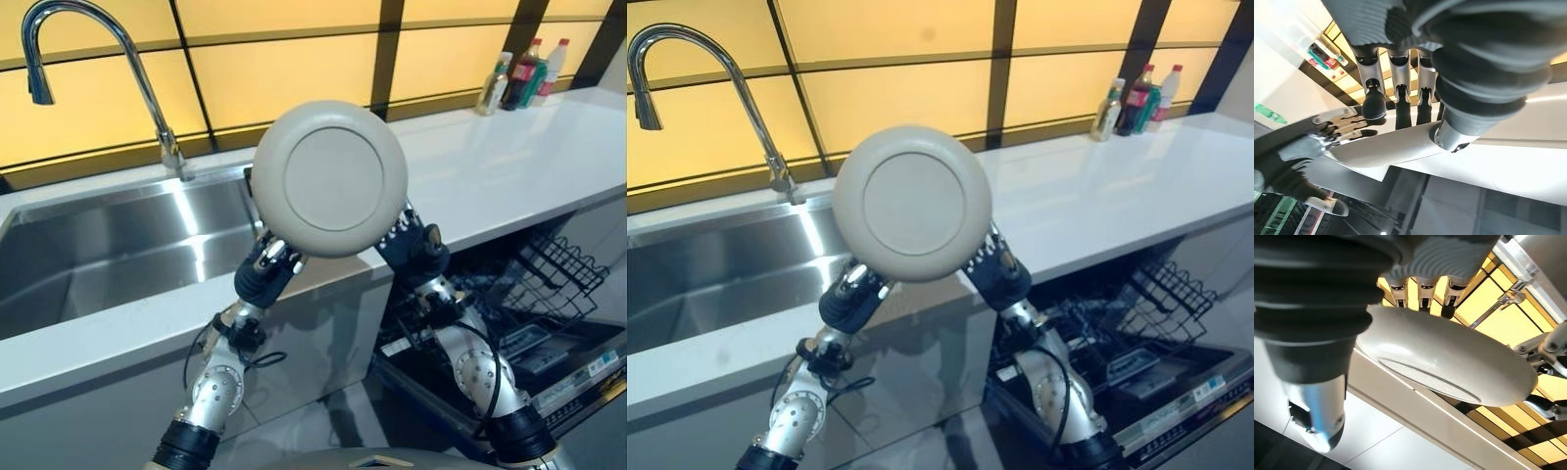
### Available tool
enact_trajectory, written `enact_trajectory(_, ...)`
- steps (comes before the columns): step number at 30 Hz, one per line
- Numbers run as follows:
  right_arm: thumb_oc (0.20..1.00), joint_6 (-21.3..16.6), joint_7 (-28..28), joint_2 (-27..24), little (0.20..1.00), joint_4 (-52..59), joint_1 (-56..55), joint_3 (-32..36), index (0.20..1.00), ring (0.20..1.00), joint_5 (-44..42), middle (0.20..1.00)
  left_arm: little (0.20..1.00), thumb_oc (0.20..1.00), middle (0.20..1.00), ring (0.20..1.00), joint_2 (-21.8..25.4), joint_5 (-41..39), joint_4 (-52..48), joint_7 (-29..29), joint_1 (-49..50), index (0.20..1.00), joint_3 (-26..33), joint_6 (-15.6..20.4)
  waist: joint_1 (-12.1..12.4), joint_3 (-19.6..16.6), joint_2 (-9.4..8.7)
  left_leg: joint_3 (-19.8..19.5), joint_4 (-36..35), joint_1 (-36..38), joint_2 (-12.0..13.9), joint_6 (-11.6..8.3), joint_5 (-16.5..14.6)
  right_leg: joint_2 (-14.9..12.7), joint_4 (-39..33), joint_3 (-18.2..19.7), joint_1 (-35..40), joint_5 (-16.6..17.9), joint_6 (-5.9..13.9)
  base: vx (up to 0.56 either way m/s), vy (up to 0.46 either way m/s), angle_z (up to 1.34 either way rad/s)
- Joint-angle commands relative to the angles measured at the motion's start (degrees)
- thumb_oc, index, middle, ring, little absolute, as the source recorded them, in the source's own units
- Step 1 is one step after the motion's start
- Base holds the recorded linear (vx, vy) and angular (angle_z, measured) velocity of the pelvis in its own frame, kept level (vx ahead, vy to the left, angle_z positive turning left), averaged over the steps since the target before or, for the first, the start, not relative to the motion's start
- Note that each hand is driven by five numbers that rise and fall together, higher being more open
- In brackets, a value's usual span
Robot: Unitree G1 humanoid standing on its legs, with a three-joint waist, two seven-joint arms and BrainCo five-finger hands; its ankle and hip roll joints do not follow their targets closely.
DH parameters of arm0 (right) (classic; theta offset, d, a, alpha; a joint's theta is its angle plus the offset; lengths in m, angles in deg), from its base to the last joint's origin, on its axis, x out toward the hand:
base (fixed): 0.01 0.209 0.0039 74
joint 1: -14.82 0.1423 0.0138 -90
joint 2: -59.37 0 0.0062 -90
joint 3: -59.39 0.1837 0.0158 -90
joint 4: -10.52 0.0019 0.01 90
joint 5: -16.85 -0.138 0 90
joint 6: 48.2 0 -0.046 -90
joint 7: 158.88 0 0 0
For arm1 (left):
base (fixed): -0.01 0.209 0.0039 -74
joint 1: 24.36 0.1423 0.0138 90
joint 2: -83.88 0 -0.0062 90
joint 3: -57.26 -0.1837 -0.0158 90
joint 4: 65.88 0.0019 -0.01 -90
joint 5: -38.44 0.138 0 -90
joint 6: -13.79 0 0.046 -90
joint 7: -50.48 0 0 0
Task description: Pick up plates and place into dishwasher.
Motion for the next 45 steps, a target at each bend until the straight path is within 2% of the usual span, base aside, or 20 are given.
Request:
enact_trajectory(1,1.000,3.4,0.9,1.2,1.000,4.3,3.6,3.0,1.000,1.000,1.7,1.000,0.200,0.200,0.200,0.200,2.2,1.9,0.2,-2.6,-1.6,0.200,-0.8,1.4,0.1,-0.1,-2.06,-2.1,1.3,-1.4,-1.8,2.82,-5.7,-4.1,4.9,1.2,-1.8,-4.0,6.42,0.00,0.000,0.00)
enact_trajectory(5,1.000,8.4,0.6,-0.7,1.000,4.3,4.4,2.3,1.000,1.000,3.9,1.000,0.200,0.200,0.200,0.200,3.1,4.3,0.4,-5.3,-1.5,0.200,-2.2,2.2,0.1,0.0,-2.17,-2.1,1.4,-1.3,-1.7,2.74,-5.7,-4.0,4.8,1.2,-1.7,-4.0,6.32,0.00,0.000,0.00)
enact_trajectory(9,1.000,9.7,1.0,-2.0,1.000,4.4,5.2,1.7,1.000,1.000,3.3,1.000,0.200,0.200,0.200,0.200,4.1,4.7,1.1,-5.9,-2.0,0.200,-3.0,2.5,0.0,0.1,-2.23,-2.1,1.7,-1.4,-1.5,2.65,-5.7,-4.0,5.5,1.1,-1.8,-4.5,6.28,0.00,0.000,0.00)
enact_trajectory(14,1.000,9.1,0.7,-2.0,1.000,4.8,6.5,1.8,1.000,1.000,2.8,1.000,0.200,0.200,0.200,0.200,4.2,5.5,2.9,-5.0,-2.4,0.200,-3.2,2.3,0.1,0.4,-2.37,-2.2,2.0,-1.3,-1.7,2.78,-6.0,-3.9,5.6,1.0,-1.6,-4.7,6.01,0.00,0.000,0.00)
enact_trajectory(15,0.959,8.7,0.3,-1.9,0.959,4.9,6.8,1.9,0.959,0.959,2.7,0.959,0.200,0.200,0.200,0.200,4.2,5.8,3.3,-5.0,-2.3,0.200,-3.1,2.3,0.1,0.3,-2.37,-2.2,2.0,-1.3,-1.6,2.75,-6.0,-3.9,5.5,0.9,-1.5,-4.7,6.01,0.00,0.000,0.00)
enact_trajectory(16,0.752,8.5,0.2,-1.8,0.752,5.0,6.8,2.0,0.752,0.752,2.6,0.752,0.200,0.200,0.200,0.200,4.1,6.1,3.5,-5.0,-2.2,0.200,-3.1,2.4,0.1,0.3,-2.37,-2.2,2.0,-1.3,-1.6,2.73,-6.0,-3.9,5.5,0.9,-1.5,-4.7,6.01,0.00,0.000,0.00)
enact_trajectory(17,0.285,8.3,-0.2,-1.8,0.285,5.2,7.0,2.3,0.285,0.285,2.5,0.285,0.200,0.200,0.200,0.200,4.1,6.5,3.9,-5.2,-2.0,0.200,-3.0,2.5,0.1,0.3,-2.36,-2.2,2.0,-1.3,-1.6,2.69,-6.0,-4.0,5.4,0.9,-1.5,-4.6,6.03,0.00,0.000,0.00)
enact_trajectory(18,0.200,8.4,-0.3,-1.7,0.200,5.3,7.3,2.7,0.200,0.200,2.6,0.200,0.200,0.200,0.200,0.200,4.1,6.7,4.1,-5.1,-1.8,0.200,-2.8,2.3,0.1,0.2,-2.32,-2.1,2.0,-1.3,-1.6,2.68,-6.1,-3.9,5.2,0.9,-1.5,-4.6,6.04,0.00,0.000,0.00)
enact_trajectory(27,0.200,7.5,0.9,-1.4,0.200,5.8,5.8,3.6,0.200,0.200,4.8,0.200,0.200,0.200,0.200,0.200,3.9,8.6,4.3,-5.4,-0.7,0.200,-2.2,2.5,0.0,0.3,-2.19,-1.9,2.1,-1.3,-1.8,2.90,-6.1,-4.0,5.3,1.3,-1.7,-4.5,6.14,0.00,0.000,0.00)
enact_trajectory(33,0.200,5.6,-1.3,-0.9,0.200,5.1,4.1,4.5,0.200,0.200,4.7,0.200,0.200,0.200,0.200,0.200,3.8,10.3,4.6,-3.3,-0.5,0.200,-1.9,3.1,-0.5,0.4,-2.11,-1.6,2.1,-1.1,-1.9,3.03,-6.3,-4.0,5.5,1.5,-1.9,-4.5,6.23,0.00,0.000,0.00)
enact_trajectory(34,0.200,5.1,-1.9,-0.9,0.200,5.0,3.8,4.8,0.200,0.200,4.8,0.200,0.291,0.291,0.291,0.291,3.7,10.6,4.6,-2.6,-0.5,0.291,-1.9,3.1,-0.5,0.5,-2.11,-1.5,2.1,-1.1,-1.9,3.04,-6.3,-4.0,5.5,1.6,-1.9,-4.5,6.24,0.00,0.000,0.00)
enact_trajectory(35,0.200,2.9,-4.0,-1.0,0.200,4.7,3.2,5.6,0.200,0.200,5.1,0.200,1.000,1.000,1.000,1.000,3.5,10.9,4.6,-1.8,-0.3,1.000,-1.8,2.9,-0.7,0.6,-2.11,-1.3,2.1,-1.1,-1.8,3.08,-6.3,-4.0,5.5,1.7,-2.0,-4.4,6.27,0.00,0.000,0.00)
enact_trajectory(39,0.200,-6.0,-8.5,-0.2,0.200,3.2,-0.5,10.7,0.200,0.200,9.7,0.200,1.000,1.000,1.000,1.000,2.5,11.6,3.5,-2.5,1.5,1.000,-1.4,1.2,-1.9,0.8,-2.08,-0.5,2.1,-0.9,-1.6,3.22,-6.5,-3.9,5.8,2.2,-2.4,-4.3,6.43,0.00,0.000,0.00)
enact_trajectory(43,0.200,-10.2,-11.2,0.2,0.200,2.4,-4.3,14.8,0.200,0.200,13.2,0.200,1.000,1.000,1.000,1.000,2.0,11.9,1.5,-2.9,3.1,1.000,-2.0,-1.1,-3.9,1.4,-2.12,1.0,2.1,-0.7,-1.5,3.54,-6.8,-3.7,6.2,3.7,-3.1,-4.0,6.82,-0.02,-0.005,-0.06)
enact_trajectory(45,0.200,-12.3,-11.8,-0.4,0.200,1.1,-6.1,16.5,0.200,0.200,13.9,0.200,1.000,1.000,1.000,1.000,1.9,12.9,0.9,-4.0,3.9,1.000,-3.6,-0.6,-5.1,1.9,-2.19,2.2,2.4,-0.5,-1.5,3.82,-7.1,-3.7,6.5,4.7,-3.7,-3.8,7.09,-0.04,-0.020,-0.24)
